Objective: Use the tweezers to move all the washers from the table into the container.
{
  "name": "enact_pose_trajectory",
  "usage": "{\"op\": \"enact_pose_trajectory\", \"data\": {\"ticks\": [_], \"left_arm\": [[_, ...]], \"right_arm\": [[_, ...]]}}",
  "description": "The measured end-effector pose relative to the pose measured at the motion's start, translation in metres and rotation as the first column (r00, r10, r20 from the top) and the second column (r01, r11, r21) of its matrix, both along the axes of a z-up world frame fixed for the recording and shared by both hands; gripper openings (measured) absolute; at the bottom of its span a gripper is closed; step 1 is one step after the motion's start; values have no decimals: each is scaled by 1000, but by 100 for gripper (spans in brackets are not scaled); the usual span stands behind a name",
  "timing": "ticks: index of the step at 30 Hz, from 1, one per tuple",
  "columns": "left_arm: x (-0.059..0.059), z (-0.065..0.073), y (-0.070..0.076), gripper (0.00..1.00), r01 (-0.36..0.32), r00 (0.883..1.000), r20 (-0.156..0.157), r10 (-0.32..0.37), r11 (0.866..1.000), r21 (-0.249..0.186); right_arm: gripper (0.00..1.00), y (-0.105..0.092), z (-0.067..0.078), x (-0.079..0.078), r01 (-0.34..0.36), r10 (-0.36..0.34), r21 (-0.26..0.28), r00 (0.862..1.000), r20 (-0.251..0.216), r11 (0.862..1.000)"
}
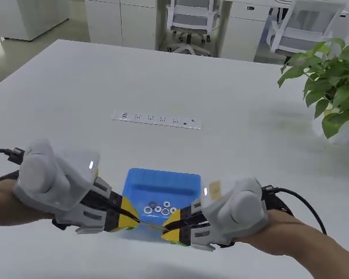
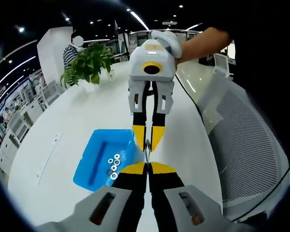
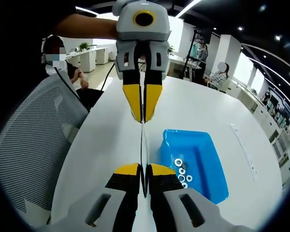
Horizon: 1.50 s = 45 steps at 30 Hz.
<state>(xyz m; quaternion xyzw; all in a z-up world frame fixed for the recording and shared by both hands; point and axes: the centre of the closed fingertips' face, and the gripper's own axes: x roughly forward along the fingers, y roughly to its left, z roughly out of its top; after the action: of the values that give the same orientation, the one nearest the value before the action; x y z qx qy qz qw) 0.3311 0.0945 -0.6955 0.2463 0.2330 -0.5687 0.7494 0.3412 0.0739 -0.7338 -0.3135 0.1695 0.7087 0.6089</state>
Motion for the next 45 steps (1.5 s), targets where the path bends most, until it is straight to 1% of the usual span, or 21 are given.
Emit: {"op": "enact_pose_trajectory", "data": {"ticks": [3,4,6,9,10,13,14,16,17,25,27,28,30,32,33,37,42,45], "left_arm": [[-4,-14,2,5,-1,1000,-10,1,1000,30],[-5,-17,2,5,-1,1000,-13,2,999,32],[-7,-25,1,5,-5,1000,-20,6,999,42],[-9,-38,3,5,2,1000,-23,0,997,80],[-10,-42,3,5,5,1000,-26,-3,996,89],[-12,-49,3,5,6,999,-39,-2,996,93],[-12,-51,3,5,6,999,-42,-2,996,94],[-14,-55,3,5,9,999,-47,-4,995,102],[-15,-57,3,5,11,999,-48,-6,994,108],[-16,-72,1,5,28,997,-70,-19,990,136],[-16,-77,1,5,36,997,-76,-25,988,151],[-16,-80,1,5,43,997,-75,-31,985,167],[-16,-85,1,5,46,996,-79,-32,983,175],[-16,-88,0,5,50,996,-85,-35,981,185],[-17,-90,1,5,55,995,-88,-38,980,190],[-17,-94,2,5,51,995,-94,-33,979,198],[-17,-97,3,5,48,994,-103,-27,979,201],[-18,-99,4,5,49,993,-111,-27,978,203]], "right_arm": [[7,-2,-7,-4,3,-4,-14,1000,-4,1000],[7,-2,-10,-5,3,-3,-21,1000,-3,1000],[7,-3,-16,-7,-3,3,-41,1000,12,999],[8,-3,-24,-9,-3,4,-58,1000,14,998],[8,-4,-27,-10,-1,1,-65,1000,8,998],[8,-5,-32,-13,2,-2,-74,1000,-3,997],[8,-6,-36,-14,6,-7,-78,1000,-16,997],[8,-7,-40,-16,6,-8,-81,1000,-17,997],[8,-7,-41,-17,11,-13,-84,1000,-26,996],[9,-10,-54,-20,29,-33,-108,999,-42,994],[9,-11,-56,-20,32,-37,-112,998,-45,993],[9,-12,-57,-20,33,-39,-114,998,-45,993],[10,-12,-59,-20,33,-38,-120,999,-39,992],[10,-13,-62,-21,38,-45,-128,998,-51,991],[10,-13,-62,-22,36,-42,-127,998,-49,991],[10,-12,-64,-21,33,-38,-128,999,-38,991],[10,-12,-66,-21,34,-40,-135,998,-44,990],[11,-12,-67,-20,28,-33,-140,999,-36,990]]}}
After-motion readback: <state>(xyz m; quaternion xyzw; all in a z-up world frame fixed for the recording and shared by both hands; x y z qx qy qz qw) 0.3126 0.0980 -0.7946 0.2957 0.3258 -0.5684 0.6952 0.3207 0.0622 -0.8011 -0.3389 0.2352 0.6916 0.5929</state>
